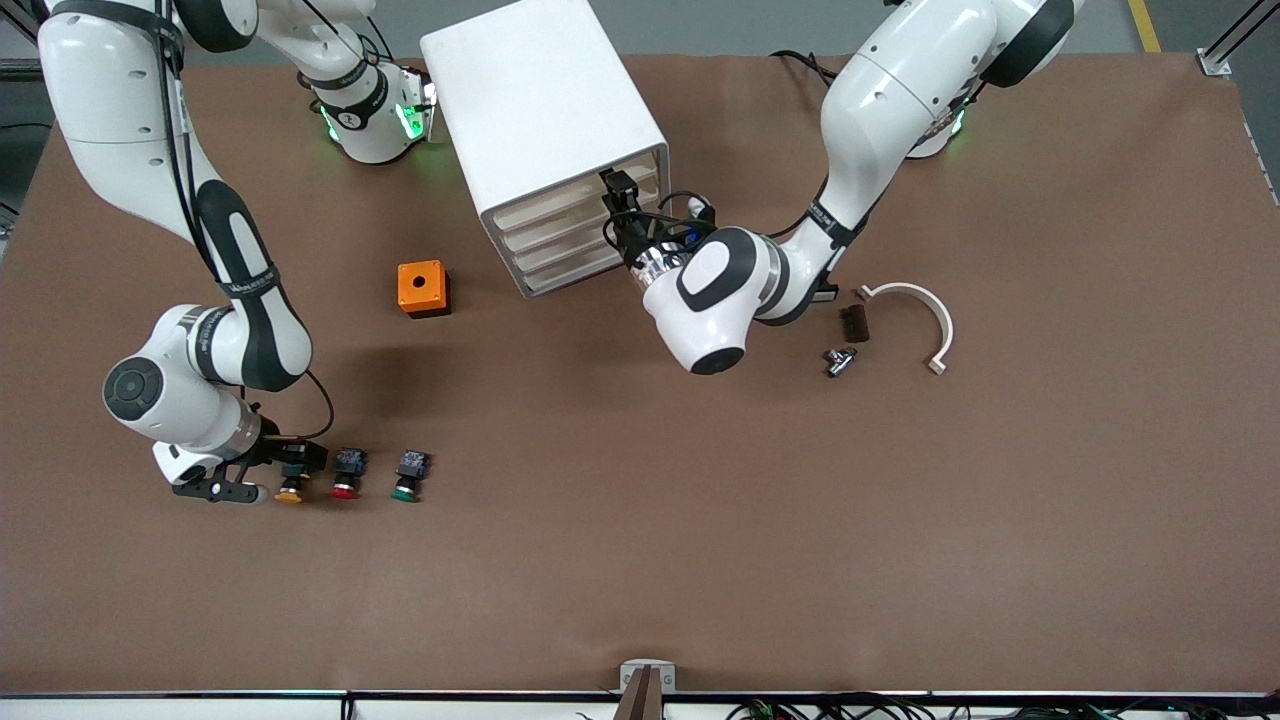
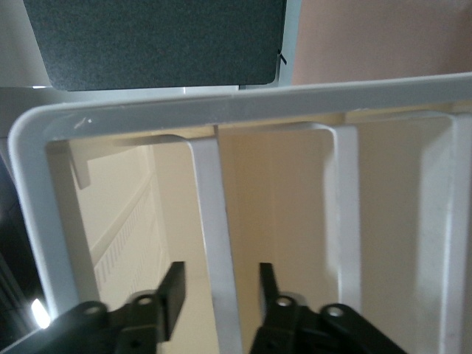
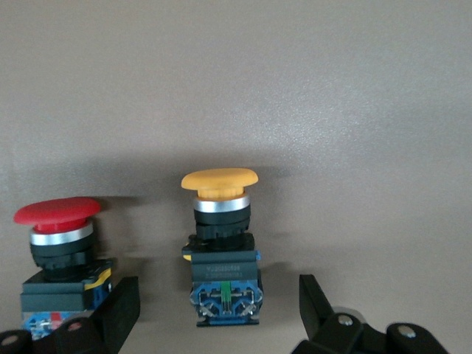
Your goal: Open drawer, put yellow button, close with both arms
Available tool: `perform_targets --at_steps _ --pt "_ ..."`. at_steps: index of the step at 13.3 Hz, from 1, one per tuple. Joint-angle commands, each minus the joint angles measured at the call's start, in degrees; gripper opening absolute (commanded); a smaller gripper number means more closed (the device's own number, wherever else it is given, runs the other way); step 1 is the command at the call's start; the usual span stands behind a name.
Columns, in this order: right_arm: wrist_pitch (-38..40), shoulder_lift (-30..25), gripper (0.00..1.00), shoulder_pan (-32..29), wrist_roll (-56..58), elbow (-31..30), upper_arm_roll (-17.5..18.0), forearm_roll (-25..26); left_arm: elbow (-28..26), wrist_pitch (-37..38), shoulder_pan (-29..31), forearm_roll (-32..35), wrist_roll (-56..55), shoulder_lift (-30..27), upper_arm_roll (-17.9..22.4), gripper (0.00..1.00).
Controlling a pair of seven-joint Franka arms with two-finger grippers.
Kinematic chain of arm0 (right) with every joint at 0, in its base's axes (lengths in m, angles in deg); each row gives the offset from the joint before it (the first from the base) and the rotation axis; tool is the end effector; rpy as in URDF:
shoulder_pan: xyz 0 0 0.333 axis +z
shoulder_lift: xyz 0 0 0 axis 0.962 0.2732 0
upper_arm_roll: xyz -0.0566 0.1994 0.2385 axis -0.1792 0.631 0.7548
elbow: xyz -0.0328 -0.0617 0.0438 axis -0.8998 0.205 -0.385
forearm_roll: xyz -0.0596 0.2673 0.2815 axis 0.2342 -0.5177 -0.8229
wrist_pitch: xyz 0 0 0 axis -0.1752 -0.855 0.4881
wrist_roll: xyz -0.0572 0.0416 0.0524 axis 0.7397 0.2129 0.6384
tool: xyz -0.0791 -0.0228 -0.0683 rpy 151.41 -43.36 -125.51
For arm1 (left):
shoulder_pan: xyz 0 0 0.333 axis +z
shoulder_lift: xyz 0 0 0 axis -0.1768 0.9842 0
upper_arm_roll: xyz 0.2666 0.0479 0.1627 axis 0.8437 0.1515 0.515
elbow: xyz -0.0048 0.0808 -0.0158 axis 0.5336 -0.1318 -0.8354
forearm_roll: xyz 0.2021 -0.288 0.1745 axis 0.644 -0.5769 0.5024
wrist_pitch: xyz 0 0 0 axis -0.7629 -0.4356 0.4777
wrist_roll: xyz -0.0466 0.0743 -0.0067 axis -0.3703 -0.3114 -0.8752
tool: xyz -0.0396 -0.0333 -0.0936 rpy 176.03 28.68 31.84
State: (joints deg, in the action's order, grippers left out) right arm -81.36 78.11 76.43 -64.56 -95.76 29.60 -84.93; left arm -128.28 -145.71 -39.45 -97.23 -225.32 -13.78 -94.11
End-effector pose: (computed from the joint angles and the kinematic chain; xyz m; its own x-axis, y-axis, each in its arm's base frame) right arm 0.6539 -0.0424 0.1879 0.9923 -0.1115 0.0535 -0.1113 -0.9938 -0.0065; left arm 0.4174 -0.5186 0.2554 -0.3942 0.9171 -0.0599 0.2225 0.0319 -0.9744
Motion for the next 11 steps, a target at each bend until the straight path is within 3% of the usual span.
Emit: perform_targets --at_steps 1,3,6,8,9,10,11 --pt "-0.1 1.0 0.82 -0.6 1.8 1.3 0.5 -1.5 0.8 0.6 0.1 -0.5 0.2 0.1 0.9 0.0" --pt "-0.1 1.0 0.71 -0.6 1.8 1.3 0.5 -1.4 1.0 0.7 2.3 -0.2 1.4 -0.1 0.9 0.0" --pt "-0.1 0.9 0.46 -0.7 1.8 1.3 0.5 -1.5 2.8 0.6 7.9 0.0 2.6 0.0 1.0 0.0" --pt "0.6 0.8 0.2 -1.7 1.8 1.4 1.3 -2.6 4.6 0.6 9.9 0.4 4.5 0.1 2.8 0.0" --pt "0.7 0.7 0.12 -1.7 1.8 1.3 1.6 -3.6 5.1 0.6 10.4 0.3 5.3 0.2 4.0 0.0" --pt "1.3 0.5 0.11 -1.4 1.8 1.2 1.6 -3.7 5.6 0.4 10.5 0.2 6.3 0.3 5.1 0.01" --pt "2.7 0.1 0.1 -0.6 1.4 1.3 1.6 -3.7 5.7 0.2 10.6 0.2 7.6 0.2 5.8 0.08"
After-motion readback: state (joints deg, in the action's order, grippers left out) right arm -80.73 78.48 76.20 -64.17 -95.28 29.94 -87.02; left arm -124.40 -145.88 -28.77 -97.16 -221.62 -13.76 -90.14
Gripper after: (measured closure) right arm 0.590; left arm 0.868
